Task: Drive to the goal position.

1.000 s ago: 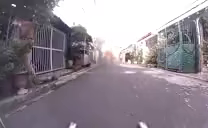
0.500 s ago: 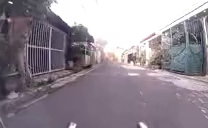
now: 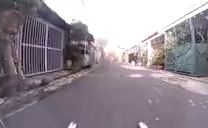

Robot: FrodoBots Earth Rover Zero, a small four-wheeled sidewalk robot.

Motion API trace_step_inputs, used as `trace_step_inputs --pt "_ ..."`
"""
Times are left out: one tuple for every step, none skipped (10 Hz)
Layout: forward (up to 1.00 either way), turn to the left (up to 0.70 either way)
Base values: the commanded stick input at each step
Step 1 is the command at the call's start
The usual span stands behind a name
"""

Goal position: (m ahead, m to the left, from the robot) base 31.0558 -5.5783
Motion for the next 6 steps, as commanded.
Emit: trace_step_inputs --pt "0.7 0.0" --pt "0.7 0.0" --pt "0.7 0.0" --pt "0.7 0.0" --pt "0.7 0.0" --pt "0.7 0.0"
